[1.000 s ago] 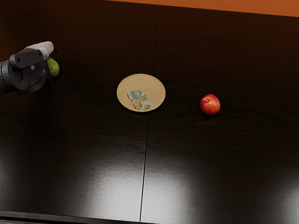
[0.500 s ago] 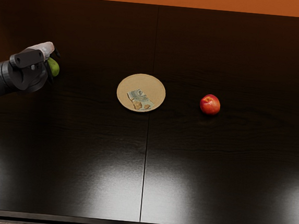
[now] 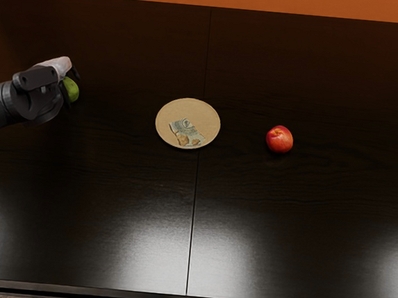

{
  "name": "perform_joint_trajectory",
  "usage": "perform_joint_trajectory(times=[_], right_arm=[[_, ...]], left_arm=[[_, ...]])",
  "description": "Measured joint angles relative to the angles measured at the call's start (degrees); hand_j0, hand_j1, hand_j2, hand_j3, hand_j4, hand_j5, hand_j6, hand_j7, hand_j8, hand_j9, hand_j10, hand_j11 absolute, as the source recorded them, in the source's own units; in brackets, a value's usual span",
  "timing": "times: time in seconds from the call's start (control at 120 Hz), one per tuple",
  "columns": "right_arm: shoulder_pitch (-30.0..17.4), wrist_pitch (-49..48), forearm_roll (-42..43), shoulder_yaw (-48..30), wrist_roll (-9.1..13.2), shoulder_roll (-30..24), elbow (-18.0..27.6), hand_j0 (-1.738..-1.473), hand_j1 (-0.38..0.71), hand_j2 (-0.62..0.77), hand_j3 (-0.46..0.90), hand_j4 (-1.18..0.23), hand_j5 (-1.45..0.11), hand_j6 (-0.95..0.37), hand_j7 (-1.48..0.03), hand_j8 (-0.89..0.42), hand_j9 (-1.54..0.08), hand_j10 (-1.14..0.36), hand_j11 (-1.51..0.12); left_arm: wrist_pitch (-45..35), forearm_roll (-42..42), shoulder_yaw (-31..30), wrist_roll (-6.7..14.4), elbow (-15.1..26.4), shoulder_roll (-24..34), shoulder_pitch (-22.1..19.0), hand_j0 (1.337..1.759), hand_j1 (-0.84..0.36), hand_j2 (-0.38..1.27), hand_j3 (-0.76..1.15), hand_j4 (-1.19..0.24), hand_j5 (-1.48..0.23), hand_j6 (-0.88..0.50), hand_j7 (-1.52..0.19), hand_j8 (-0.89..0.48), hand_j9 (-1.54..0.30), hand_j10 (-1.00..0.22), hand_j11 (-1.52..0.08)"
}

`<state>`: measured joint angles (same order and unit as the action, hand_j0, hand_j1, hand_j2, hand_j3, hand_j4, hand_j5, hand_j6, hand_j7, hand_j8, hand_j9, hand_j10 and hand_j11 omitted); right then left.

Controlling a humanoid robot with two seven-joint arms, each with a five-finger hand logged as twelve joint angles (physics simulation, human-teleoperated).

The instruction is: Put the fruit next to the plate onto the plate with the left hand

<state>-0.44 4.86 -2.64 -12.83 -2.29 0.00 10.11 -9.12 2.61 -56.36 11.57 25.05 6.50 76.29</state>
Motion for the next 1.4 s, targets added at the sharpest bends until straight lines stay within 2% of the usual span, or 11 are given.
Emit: perform_joint_trajectory(times=[0.275,0.492,0.533,0.742,0.875,0.958,1.058,1.15,1.242,1.317,1.4], right_arm=[[0.0,0.0,0.0,0.0,0.0,0.0,0.0,-1.658,-0.35,0.0,0.0,0.0,0.0,0.0,0.0,0.0,0.0,0.0,0.0],[0.0,0.0,0.0,0.0,0.0,0.0,0.0,-1.658,-0.35,0.0,0.0,0.0,0.0,0.0,0.0,0.0,0.0,0.0,0.0],[0.0,-0.01,0.0,0.0,0.0,0.0,0.0,-1.658,-0.35,0.0,0.0,0.0,0.0,0.0,0.0,0.0,0.0,0.0,0.0],[0.0,-0.01,0.0,0.0,0.0,0.0,0.0,-1.658,-0.35,0.0,0.0,0.0,0.0,0.0,0.0,0.0,0.0,0.0,0.0],[0.0,-0.01,0.0,0.0,0.0,0.0,0.0,-1.658,-0.35,0.0,0.0,0.0,0.0,0.0,0.0,0.0,0.0,0.0,0.0],[0.0,-0.02,0.0,0.0,0.0,0.0,0.0,-1.658,-0.35,0.0,0.0,0.0,0.0,0.0,0.0,0.0,0.0,0.0,0.0],[0.0,-0.02,0.0,0.0,0.0,0.0,0.0,-1.658,-0.35,0.0,0.0,0.0,0.0,0.0,0.0,0.0,0.0,0.0,0.0],[0.0,-0.01,0.0,0.0,0.0,0.0,0.0,-1.658,-0.35,0.0,0.0,0.0,0.0,0.0,0.0,0.0,0.0,0.0,0.0],[0.0,-0.01,0.0,0.0,0.0,0.0,0.0,-1.658,-0.35,0.0,0.0,0.0,0.0,0.0,0.0,0.0,0.0,0.0,0.0],[0.0,0.0,0.0,0.0,0.0,0.0,0.0,-1.658,-0.35,0.0,0.0,0.0,0.0,0.0,0.0,0.0,0.0,0.0,0.0],[0.0,-0.01,0.0,0.0,0.0,0.0,0.0,-1.658,-0.35,0.0,0.0,0.0,0.0,0.0,0.0,0.0,0.0,0.0,0.0]], left_arm=[[-0.11,0.1,-0.15,0.03,-0.07,-0.09,-0.34,1.658,-0.24,0.11,0.0,-0.52,-0.61,-0.48,-0.64,-0.5,-0.64,-0.5,-0.64],[0.29,0.15,-0.17,0.14,0.1,-0.15,-0.41,1.652,-0.29,0.22,0.0,-0.68,-0.82,-0.44,-0.86,-0.43,-0.88,-0.65,-0.88],[0.35,0.1,-0.13,0.13,0.15,-0.1,-0.37,1.652,-0.3,0.29,0.0,-0.68,-0.86,-0.42,-0.9,-0.45,-0.92,-0.68,-0.92],[0.51,-1.43,-0.07,0.13,0.3,-0.1,-0.27,1.65,-0.27,0.21,0.0,-0.64,-0.96,-0.37,-1.01,-0.42,-1.04,-0.76,-1.04],[0.71,-1.88,0.25,0.14,0.57,-0.09,0.14,1.65,-0.33,0.36,0.0,-0.6,-1.02,-0.34,-1.06,-0.39,-1.07,-0.78,-1.08],[0.91,-2.88,0.78,0.19,1.1,-0.03,1.23,1.65,-0.34,0.4,0.0,-0.57,-1.05,-0.31,-1.08,-0.38,-1.09,-0.79,-1.09],[0.98,-3.42,4.51,0.48,2.5,-0.02,3.9,1.649,-0.32,0.35,0.0,-0.6,-1.09,-0.31,-1.1,-0.39,-1.1,-0.8,-1.1],[1.09,-3.6,11.41,0.94,5.87,2.32,8.62,1.65,-0.32,0.38,0.0,-0.59,-1.12,-0.31,-1.12,-0.39,-1.1,-0.8,-1.1],[1.11,-3.42,18.36,1.58,14.49,5.9,15.14,1.649,-0.36,0.45,0.0,-0.59,-1.11,-0.3,-1.12,-0.38,-1.1,-0.8,-1.1],[3.0,-3.35,24.58,2.16,20.19,4.68,15.6,1.649,-0.34,0.43,0.0,-0.6,-1.1,-0.31,-1.12,-0.38,-1.1,-0.81,-1.11],[5.35,-3.44,29.73,2.54,23.56,1.63,14.72,1.65,-0.32,0.41,0.0,-0.61,-1.12,-0.32,-1.14,-0.39,-1.11,-0.81,-1.11]])
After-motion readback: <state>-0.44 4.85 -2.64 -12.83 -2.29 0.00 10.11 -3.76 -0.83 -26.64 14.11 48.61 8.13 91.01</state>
